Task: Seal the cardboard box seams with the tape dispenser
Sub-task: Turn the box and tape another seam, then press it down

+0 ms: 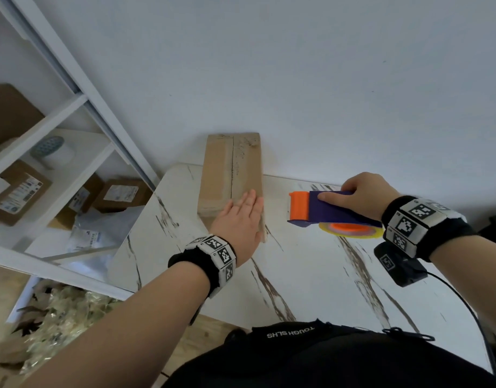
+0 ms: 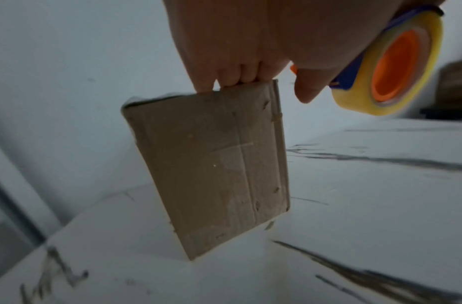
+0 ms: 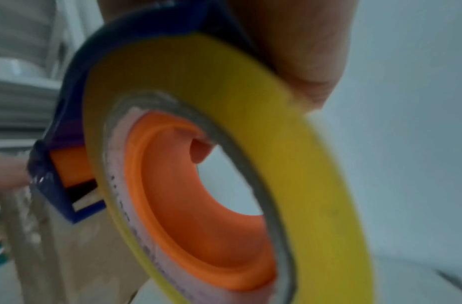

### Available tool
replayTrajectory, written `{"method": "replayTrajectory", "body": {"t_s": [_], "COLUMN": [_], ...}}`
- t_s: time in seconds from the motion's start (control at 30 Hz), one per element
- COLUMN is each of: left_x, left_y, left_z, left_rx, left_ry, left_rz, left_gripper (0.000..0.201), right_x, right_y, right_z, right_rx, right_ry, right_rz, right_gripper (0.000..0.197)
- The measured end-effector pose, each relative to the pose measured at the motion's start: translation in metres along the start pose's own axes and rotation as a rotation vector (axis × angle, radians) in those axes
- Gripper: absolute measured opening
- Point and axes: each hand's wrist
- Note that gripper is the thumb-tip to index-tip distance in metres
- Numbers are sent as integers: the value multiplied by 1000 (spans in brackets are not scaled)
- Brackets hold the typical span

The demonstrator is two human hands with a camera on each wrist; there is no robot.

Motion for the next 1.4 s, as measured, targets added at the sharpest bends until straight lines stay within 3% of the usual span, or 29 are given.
{"method": "replayTrajectory", "body": {"t_s": [0.2, 0.37, 0.47, 0.53, 0.63, 0.77, 0.97, 1.13, 1.4], "left_x": [-1, 0, -1, 0, -2, -4, -2, -10, -38], "left_y": [0, 0, 0, 2, 5, 2, -2, -1, -18], "left_z": [-1, -1, -3, -7, -6, -3, -2, -3, -1], "left_rx": [21, 45, 46, 38, 64, 70, 136, 162, 90], "left_ry": [21, 37, 46, 58, 60, 75, 66, 115, 166], "left_rz": [-18, -38, -34, -23, -19, -62, -144, -211, -428], "left_gripper": [69, 69, 70, 69, 68, 67, 60, 59, 54], "right_x": [-41, -76, -88, -85, -72, -73, -62, -67, -83], "right_y": [4, 8, 10, 27, 49, 53, 63, 82, 96], "right_z": [11, 17, 19, 13, 11, 17, 16, 11, 12], "right_rx": [-26, 6, 100, 73, -26, -42, -108, -148, -246], "right_ry": [4, 33, -28, -69, 16, 83, 147, 150, 217], "right_rz": [-260, -311, -539, -719, -611, -503, -484, -521, -401], "right_gripper": [57, 52, 32, 20, 37, 43, 36, 42, 41]}}
Point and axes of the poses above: each hand's wrist, its own z-axis towards the middle knuckle, its own y-axis out of the palm, x = y × z, and after that the axes turned 12 degrees about -z, right-handed
